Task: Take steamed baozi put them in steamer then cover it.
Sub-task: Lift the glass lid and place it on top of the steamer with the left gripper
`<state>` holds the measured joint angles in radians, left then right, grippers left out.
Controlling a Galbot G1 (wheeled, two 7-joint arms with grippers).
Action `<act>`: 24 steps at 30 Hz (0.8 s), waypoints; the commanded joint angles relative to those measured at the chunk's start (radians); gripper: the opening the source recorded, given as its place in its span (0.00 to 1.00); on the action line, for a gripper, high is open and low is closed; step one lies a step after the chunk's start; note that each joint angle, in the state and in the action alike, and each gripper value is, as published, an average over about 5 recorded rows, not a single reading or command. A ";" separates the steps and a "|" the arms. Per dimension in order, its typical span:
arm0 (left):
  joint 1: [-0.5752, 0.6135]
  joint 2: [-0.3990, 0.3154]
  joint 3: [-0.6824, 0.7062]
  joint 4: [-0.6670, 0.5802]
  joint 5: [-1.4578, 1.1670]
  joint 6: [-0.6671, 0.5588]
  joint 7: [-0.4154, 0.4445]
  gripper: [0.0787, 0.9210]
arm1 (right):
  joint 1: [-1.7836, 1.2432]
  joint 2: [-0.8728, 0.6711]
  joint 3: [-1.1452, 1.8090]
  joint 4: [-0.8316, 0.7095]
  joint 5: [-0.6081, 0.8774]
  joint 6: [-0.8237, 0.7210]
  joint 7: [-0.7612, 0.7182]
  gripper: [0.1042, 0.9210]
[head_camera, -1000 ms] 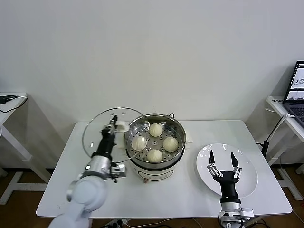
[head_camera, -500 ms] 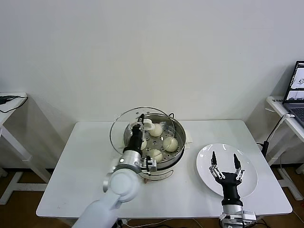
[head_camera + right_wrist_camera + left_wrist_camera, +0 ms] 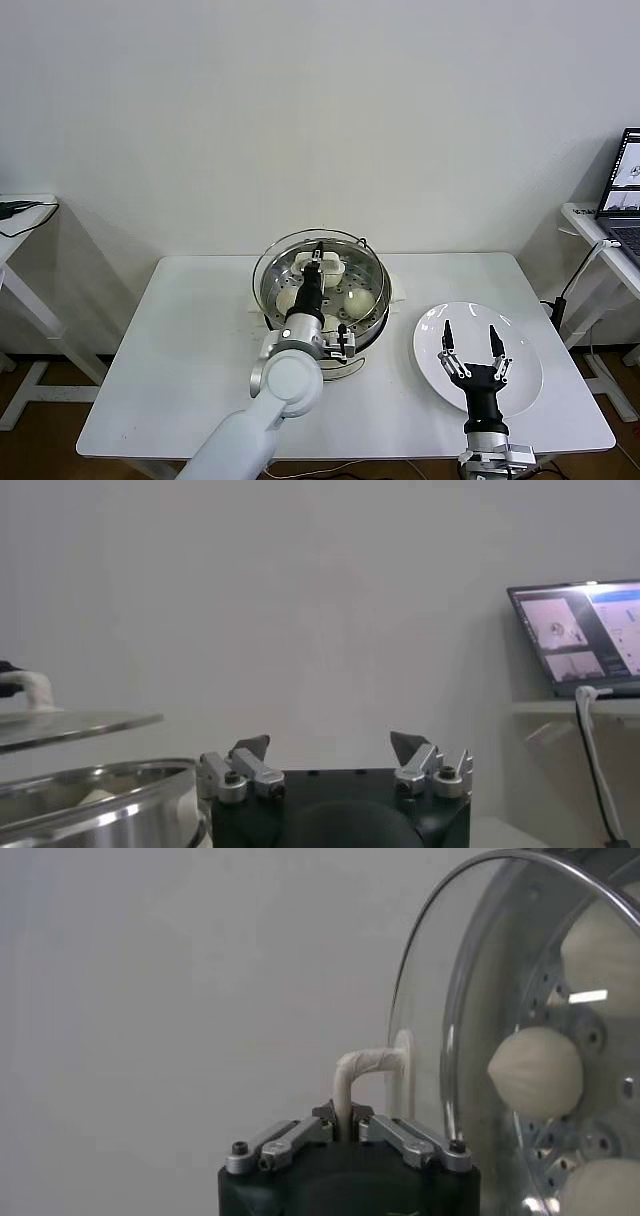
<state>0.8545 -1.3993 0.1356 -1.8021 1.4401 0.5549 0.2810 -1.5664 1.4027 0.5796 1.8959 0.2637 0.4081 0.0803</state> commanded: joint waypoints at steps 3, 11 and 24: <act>-0.018 -0.054 0.015 0.071 0.033 0.013 -0.008 0.13 | 0.002 0.004 -0.003 -0.009 -0.009 0.003 0.000 0.88; -0.006 -0.060 0.014 0.076 0.037 0.019 -0.029 0.13 | 0.008 0.003 -0.001 -0.012 -0.011 0.003 0.000 0.88; 0.005 -0.073 0.010 0.095 0.035 0.013 -0.038 0.13 | 0.013 0.007 -0.007 -0.024 -0.021 0.009 0.000 0.88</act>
<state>0.8587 -1.4640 0.1434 -1.7191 1.4712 0.5686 0.2468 -1.5546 1.4093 0.5733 1.8754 0.2462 0.4146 0.0806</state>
